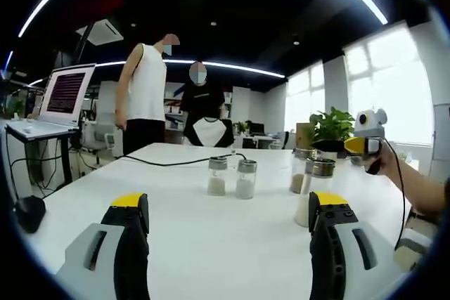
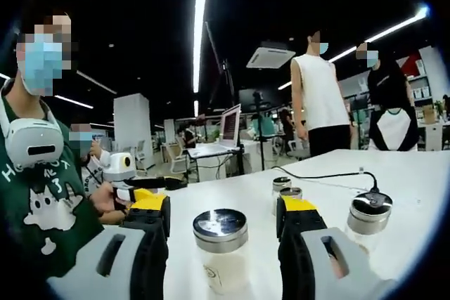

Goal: Rotate the seasoning bottle until the label or dispensing opening points toward the visible target arrow and the bottle remains upright within the marked orientation range

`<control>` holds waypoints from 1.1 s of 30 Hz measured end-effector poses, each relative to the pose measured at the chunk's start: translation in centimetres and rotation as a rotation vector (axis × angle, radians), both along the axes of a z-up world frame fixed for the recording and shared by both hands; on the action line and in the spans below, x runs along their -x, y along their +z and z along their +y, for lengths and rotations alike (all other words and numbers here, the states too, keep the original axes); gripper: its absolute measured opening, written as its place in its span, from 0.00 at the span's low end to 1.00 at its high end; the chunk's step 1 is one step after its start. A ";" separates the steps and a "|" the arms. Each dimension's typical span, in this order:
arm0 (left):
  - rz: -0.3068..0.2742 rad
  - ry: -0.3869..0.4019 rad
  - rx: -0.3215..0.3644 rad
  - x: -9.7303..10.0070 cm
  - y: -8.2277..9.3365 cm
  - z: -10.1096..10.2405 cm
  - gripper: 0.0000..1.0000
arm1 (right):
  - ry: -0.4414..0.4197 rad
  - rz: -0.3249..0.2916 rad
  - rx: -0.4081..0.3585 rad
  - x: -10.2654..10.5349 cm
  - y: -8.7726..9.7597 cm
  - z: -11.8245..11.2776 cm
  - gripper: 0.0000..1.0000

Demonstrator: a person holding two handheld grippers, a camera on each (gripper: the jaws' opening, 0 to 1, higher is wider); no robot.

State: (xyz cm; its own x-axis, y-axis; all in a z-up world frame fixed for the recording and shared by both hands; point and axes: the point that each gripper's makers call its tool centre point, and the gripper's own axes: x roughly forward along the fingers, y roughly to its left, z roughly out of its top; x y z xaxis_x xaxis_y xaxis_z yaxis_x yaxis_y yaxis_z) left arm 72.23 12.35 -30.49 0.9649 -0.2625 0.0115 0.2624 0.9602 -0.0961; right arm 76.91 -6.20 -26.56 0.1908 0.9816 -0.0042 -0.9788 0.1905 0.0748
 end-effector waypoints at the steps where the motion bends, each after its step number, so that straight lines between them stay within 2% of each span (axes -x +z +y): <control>1: 0.002 -0.002 0.001 0.0 -0.1 0.0 0.99 | 0.028 0.008 0.018 0.1 -0.4 0.0 0.61; 9: 0.005 -0.005 0.000 0.0 -0.3 0.0 0.99 | 0.099 0.004 0.036 -0.1 -1.6 0.8 0.59; 23: 0.002 0.002 -0.003 0.0 -0.3 0.3 0.99 | 0.185 -0.003 0.051 0.7 -2.1 3.0 0.54; 27: 0.003 0.000 -0.002 0.0 -0.2 0.2 0.99 | 0.205 -0.012 0.072 1.1 -2.5 3.4 0.49; 31: 0.002 -0.002 -0.002 0.0 -0.2 0.1 0.99 | 0.208 -0.010 0.068 0.9 -2.5 3.4 0.39; 33: 0.002 -0.001 -0.001 0.0 -0.2 0.1 0.99 | 0.209 -0.013 0.069 0.8 -2.5 3.3 0.39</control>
State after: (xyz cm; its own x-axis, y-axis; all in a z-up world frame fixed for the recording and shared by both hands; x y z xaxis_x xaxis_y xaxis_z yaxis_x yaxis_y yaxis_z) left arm 72.22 12.47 -30.70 0.9645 -0.2638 0.0091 0.2635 0.9599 -0.0962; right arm 76.15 -2.87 -29.10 -0.0164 0.9973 -0.0716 -0.9983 -0.0124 0.0561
